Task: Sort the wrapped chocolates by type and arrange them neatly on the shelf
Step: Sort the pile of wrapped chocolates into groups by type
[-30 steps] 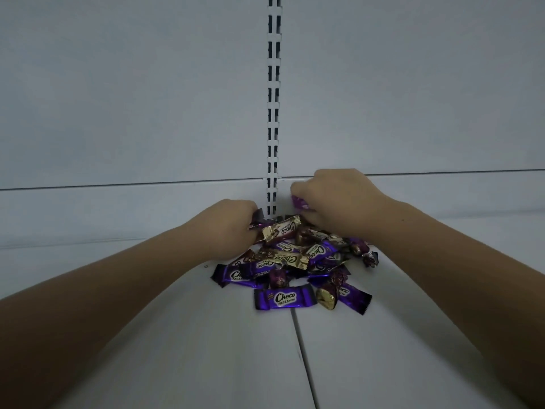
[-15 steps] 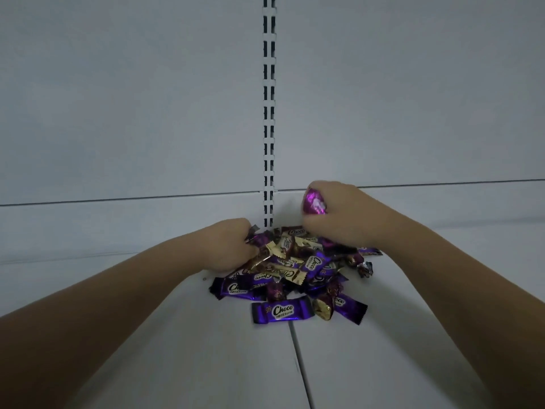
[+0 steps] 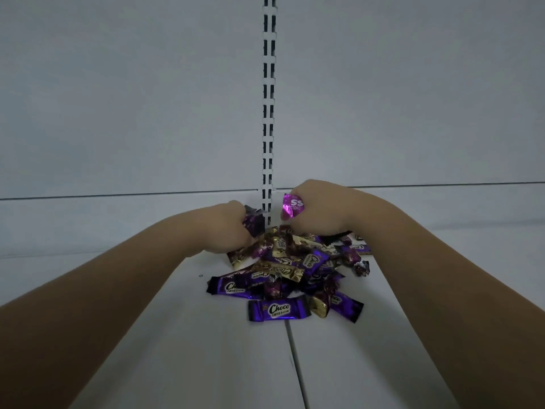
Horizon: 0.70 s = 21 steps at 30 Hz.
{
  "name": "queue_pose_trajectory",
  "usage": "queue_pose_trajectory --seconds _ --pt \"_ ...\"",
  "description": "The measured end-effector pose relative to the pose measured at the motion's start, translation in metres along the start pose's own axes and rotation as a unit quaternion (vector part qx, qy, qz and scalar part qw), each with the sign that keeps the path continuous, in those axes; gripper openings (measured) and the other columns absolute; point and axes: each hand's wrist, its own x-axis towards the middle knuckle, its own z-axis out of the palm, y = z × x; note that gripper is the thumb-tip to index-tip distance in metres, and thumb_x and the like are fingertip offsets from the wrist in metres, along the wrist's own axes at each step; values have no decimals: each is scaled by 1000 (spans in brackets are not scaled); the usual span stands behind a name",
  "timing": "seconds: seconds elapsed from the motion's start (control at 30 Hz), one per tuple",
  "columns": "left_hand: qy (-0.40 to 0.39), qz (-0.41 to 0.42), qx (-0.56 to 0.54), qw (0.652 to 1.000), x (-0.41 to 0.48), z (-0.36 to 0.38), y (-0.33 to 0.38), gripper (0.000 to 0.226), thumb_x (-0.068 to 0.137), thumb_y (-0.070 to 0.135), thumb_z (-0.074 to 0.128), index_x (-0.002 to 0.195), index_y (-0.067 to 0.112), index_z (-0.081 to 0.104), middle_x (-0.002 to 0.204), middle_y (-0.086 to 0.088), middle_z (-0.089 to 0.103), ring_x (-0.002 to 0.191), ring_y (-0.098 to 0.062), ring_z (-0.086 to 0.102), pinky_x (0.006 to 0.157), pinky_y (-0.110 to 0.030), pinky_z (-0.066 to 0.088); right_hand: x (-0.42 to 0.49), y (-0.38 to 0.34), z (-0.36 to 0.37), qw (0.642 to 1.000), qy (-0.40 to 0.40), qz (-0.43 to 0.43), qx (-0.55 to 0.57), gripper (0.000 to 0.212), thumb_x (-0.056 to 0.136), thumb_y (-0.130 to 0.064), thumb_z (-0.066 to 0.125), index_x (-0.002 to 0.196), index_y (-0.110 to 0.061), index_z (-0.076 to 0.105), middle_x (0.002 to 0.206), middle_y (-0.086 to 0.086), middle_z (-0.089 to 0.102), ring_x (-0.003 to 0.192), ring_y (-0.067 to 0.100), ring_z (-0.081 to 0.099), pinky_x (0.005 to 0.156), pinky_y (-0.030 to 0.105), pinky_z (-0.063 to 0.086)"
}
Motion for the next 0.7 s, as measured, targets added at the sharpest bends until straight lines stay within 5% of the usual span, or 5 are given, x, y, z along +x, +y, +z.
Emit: queue_pose_trajectory --seconds 0.2,0.33,0.5,0.6,0.7 --pt "1 16 -28 999 -7 -1 -9 12 90 13 49 82 10 42 79 -12 44 68 -21 37 60 -29 28 -3 20 1 999 10 36 -29 15 82 -8 55 70 -2 49 69 11 50 59 24 47 53 28 39" --pt "40 24 -55 997 0 -7 -16 14 87 18 52 78 9 47 71 -8 47 62 -21 41 60 -30 31 -2 19 3 1000 -7 12 2 30 82 -14 56 108 1 63 107 19 66 98 35 63 87 49 52" --pt "58 40 -28 997 11 0 -15 17 89 24 54 100 11 51 89 -7 59 80 -22 57 73 -35 47 1 11 12 999 -50 12 -7 13 84 -15 56 85 -2 58 76 7 59 69 25 55 62 34 46" --pt "55 63 15 996 22 14 -9 15 92 23 51 86 10 57 75 -4 55 66 -16 50 57 -27 38 -1 12 8 996 -80 28 -4 21 84 -15 57 67 -10 46 62 1 46 54 19 42 54 28 35" --pt "45 77 37 995 29 24 -3 17 91 19 51 88 7 62 79 -7 60 67 -17 51 57 -27 38 -1 23 2 998 -46 26 34 22 78 -18 60 86 3 61 77 16 63 66 32 57 65 38 48"
